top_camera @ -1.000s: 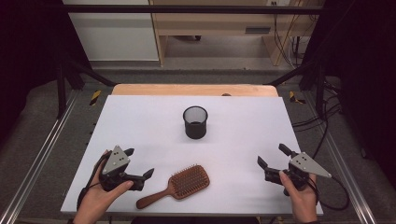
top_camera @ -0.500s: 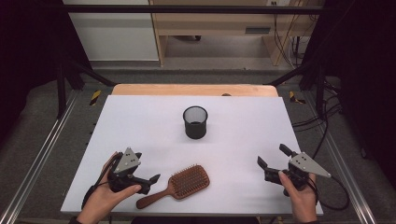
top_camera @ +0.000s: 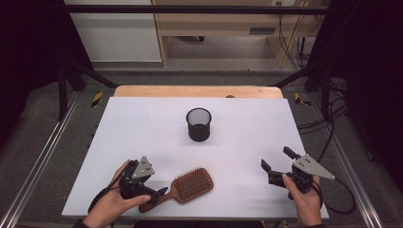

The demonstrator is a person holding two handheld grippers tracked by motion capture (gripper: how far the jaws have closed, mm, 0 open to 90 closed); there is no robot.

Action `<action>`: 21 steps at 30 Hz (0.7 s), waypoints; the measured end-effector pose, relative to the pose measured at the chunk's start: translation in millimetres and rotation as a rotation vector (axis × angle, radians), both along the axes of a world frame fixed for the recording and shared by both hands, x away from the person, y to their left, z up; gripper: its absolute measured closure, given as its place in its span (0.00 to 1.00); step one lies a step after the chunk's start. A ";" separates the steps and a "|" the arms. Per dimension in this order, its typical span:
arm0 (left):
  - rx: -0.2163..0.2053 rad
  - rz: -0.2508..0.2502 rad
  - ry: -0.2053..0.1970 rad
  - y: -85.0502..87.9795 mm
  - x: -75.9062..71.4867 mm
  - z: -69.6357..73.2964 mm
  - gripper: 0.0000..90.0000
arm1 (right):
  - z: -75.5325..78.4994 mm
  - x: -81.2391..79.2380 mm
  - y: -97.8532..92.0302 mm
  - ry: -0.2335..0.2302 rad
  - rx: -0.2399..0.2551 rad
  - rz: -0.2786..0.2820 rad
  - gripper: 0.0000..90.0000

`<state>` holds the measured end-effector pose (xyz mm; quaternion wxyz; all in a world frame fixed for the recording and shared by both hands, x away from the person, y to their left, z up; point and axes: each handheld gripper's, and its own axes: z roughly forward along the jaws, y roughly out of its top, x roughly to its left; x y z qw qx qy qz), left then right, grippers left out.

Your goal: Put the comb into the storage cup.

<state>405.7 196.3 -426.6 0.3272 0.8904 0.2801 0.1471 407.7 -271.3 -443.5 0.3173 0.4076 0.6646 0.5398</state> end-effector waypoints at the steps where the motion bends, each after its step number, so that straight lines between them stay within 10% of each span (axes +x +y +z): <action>1: 0.009 -0.005 0.005 -1.1 -0.1 -1.6 0.05 | -0.2 0.1 0.0 0.001 0.000 0.000 0.06; 21: 0.089 -0.060 0.060 -15.4 -0.3 -19.9 0.09 | -1.9 1.4 1.3 0.016 -0.005 0.008 0.06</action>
